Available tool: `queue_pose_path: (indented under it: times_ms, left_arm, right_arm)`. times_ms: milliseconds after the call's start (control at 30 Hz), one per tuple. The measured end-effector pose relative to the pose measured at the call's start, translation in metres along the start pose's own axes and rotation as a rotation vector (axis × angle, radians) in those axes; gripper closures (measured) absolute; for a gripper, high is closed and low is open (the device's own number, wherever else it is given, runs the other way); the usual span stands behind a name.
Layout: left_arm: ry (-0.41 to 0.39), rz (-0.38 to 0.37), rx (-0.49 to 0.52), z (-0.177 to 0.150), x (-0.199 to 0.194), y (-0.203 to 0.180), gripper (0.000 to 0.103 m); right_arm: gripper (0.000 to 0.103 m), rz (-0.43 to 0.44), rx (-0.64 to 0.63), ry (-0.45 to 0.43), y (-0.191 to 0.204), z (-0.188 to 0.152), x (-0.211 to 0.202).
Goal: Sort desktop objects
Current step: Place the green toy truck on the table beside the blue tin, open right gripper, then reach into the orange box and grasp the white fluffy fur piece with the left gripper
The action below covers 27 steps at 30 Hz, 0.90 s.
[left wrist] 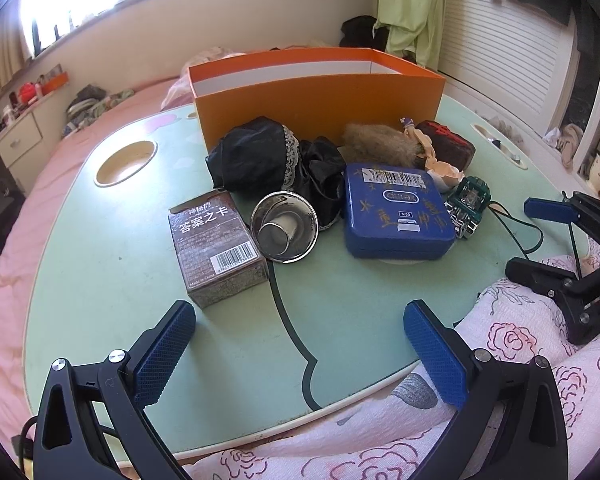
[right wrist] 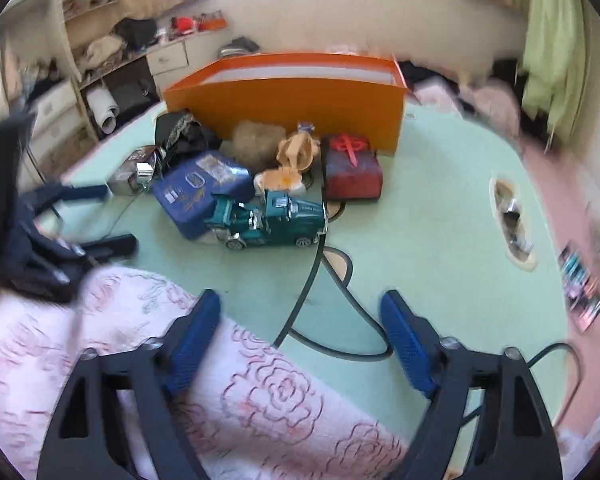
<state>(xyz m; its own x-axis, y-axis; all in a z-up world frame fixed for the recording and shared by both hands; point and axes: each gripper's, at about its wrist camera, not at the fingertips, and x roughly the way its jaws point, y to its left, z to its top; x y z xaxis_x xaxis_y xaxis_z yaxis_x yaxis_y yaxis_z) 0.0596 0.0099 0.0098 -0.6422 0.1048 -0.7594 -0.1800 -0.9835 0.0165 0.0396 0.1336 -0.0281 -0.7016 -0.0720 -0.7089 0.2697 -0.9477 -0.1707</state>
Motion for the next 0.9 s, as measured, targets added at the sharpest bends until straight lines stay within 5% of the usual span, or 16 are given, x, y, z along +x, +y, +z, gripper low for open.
queue_pose_path:
  times_ms: [167,767,833,900]
  left_arm:
    - [0.0,0.0,-0.001,0.001,0.0,0.0,0.0]
    - [0.021,0.042,-0.028,0.003,-0.003,0.005,0.0]
    - [-0.035,0.052,-0.003,0.015,-0.025,-0.003,0.0]
    - [-0.109,-0.014,0.008,0.037,-0.054,-0.011,0.0]
  right_arm:
    - [0.005,0.003,-0.002,-0.02,-0.005,0.003,0.008]
    - [0.002,0.004,-0.003,-0.028,-0.01,0.001,0.01]
    - [0.002,0.007,-0.002,-0.032,-0.012,0.0,0.01]
    - [0.002,0.01,-0.006,-0.037,-0.012,-0.001,0.01]
